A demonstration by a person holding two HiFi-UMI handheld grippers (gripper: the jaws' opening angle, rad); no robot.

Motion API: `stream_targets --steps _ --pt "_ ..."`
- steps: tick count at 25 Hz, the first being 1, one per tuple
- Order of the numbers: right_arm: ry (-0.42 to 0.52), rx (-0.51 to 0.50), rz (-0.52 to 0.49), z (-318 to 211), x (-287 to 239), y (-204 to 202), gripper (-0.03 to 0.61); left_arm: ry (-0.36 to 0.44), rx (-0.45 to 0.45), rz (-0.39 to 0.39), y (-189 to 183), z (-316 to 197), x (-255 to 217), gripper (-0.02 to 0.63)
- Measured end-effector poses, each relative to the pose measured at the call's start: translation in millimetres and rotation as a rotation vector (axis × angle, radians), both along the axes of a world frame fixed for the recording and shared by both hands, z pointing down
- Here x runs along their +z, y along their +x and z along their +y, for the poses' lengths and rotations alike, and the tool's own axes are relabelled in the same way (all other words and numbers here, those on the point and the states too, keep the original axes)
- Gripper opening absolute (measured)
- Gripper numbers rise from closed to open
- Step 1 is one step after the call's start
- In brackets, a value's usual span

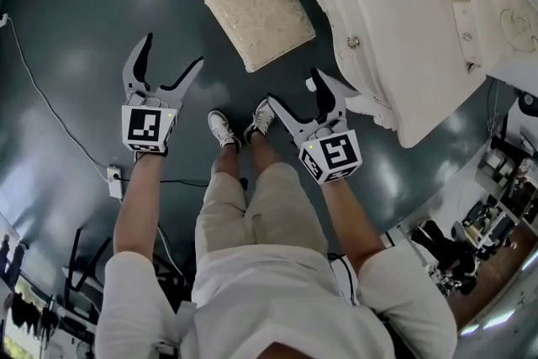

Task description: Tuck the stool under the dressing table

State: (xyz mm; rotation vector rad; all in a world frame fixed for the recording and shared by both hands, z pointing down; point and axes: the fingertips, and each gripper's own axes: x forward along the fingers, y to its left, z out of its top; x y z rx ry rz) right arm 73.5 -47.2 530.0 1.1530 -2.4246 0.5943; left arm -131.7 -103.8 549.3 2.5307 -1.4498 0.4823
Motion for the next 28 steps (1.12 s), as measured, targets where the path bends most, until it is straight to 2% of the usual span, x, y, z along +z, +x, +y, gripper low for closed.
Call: stream_targets --steps 6,9,12,17,19,23,28 --pt "-0.064 0.072 -0.021 -5.4 64.7 -0.1 0.390 -0.047 0.024 -0.001 12.6 -12.9 72.7 0.439" --pt "-0.098 0.103 -0.021 -11.8 85.7 -21.9 0.382 -0.073 0.033 -0.004 2.3 -28.8 91.6 0.437" --pt "-0.137 0.126 -0.020 -24.3 99.3 -44.2 0.380 -0.092 0.073 -0.052 -5.5 -58.9 104.2 0.434" --pt "-0.180 0.149 -0.012 -63.4 105.9 -44.1 0.379 -0.113 0.120 -0.110 3.0 -132.8 103.0 0.425" --pt "-0.186 0.165 -0.007 -76.1 125.5 -38.8 0.370 -0.115 0.138 -0.119 5.6 -154.1 120.0 0.421" --pt "-0.220 0.198 0.015 -75.7 182.1 -28.6 0.364 -0.138 0.168 -0.113 7.3 -168.0 172.3 0.408" --pt "-0.260 0.186 0.021 -69.9 215.5 -34.0 0.365 -0.187 0.212 -0.125 6.6 -180.5 208.9 0.407"
